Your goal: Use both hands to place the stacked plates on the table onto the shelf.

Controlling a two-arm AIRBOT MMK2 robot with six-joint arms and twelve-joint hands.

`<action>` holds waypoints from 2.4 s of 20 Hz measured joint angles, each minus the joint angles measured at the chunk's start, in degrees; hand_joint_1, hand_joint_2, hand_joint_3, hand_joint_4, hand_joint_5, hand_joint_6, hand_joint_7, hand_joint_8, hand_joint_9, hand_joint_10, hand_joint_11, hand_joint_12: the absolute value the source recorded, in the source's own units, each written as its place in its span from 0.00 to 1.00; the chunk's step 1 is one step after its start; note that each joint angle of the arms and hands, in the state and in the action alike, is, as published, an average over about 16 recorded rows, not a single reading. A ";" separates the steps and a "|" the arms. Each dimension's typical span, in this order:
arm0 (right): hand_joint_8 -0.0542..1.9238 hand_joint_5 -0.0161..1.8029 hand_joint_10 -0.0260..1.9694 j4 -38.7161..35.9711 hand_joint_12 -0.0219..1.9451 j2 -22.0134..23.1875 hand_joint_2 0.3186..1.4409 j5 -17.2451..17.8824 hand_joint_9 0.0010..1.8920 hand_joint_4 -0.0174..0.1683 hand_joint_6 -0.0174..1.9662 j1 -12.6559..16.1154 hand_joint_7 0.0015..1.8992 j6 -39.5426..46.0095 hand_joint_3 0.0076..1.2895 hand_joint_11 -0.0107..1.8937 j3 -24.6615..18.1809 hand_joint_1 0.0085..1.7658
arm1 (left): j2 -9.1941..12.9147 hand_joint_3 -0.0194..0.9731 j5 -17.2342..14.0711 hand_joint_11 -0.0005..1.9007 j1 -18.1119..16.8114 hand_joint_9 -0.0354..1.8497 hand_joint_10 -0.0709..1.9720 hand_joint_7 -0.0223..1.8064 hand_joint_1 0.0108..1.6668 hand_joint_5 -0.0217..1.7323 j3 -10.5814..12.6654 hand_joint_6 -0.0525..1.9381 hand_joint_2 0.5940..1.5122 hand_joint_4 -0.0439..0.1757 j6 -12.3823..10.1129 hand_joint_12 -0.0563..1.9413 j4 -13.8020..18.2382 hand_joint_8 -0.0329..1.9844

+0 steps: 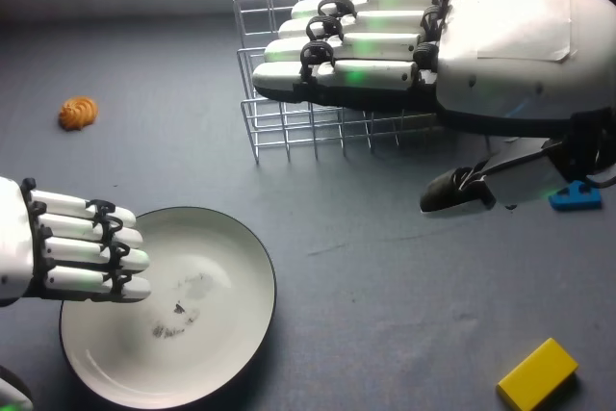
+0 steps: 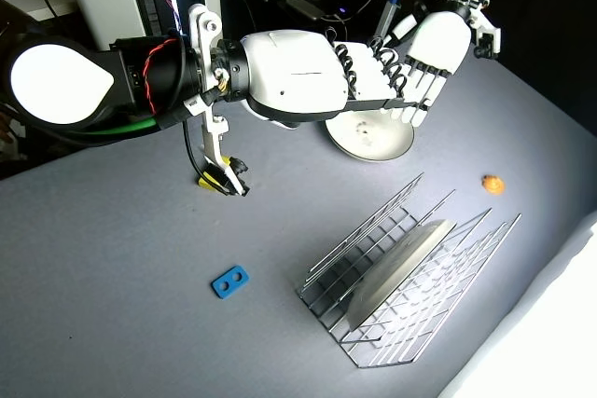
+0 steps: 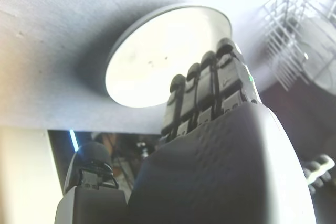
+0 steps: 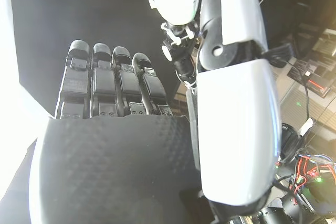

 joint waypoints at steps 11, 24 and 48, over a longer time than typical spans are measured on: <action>0.03 0.02 0.02 0.02 0.02 -0.52 0.55 0.31 0.01 0.09 0.01 -1.18 0.01 0.05 0.00 0.01 -0.29 0.69 | -2.90 0.03 6.29 0.01 3.62 0.02 0.03 0.04 0.01 0.06 1.14 0.03 0.60 0.20 0.03 0.03 -6.39 0.02; 0.03 0.02 0.02 4.02 0.02 -4.83 0.58 -0.83 0.01 0.10 0.01 -4.26 0.01 -9.96 0.00 0.01 -0.08 0.68 | -3.01 0.03 9.06 0.01 11.54 0.01 0.02 0.03 0.01 0.05 1.09 0.01 0.60 0.17 -0.02 0.04 -13.49 0.01; 0.03 0.10 0.02 28.96 0.18 -34.58 0.57 -7.89 0.06 0.11 0.01 -7.84 0.07 -44.90 0.00 0.03 15.18 0.71 | -2.74 0.03 7.50 0.01 14.69 0.01 0.02 0.02 0.01 0.04 1.07 0.01 0.60 0.17 0.00 0.04 -15.53 0.01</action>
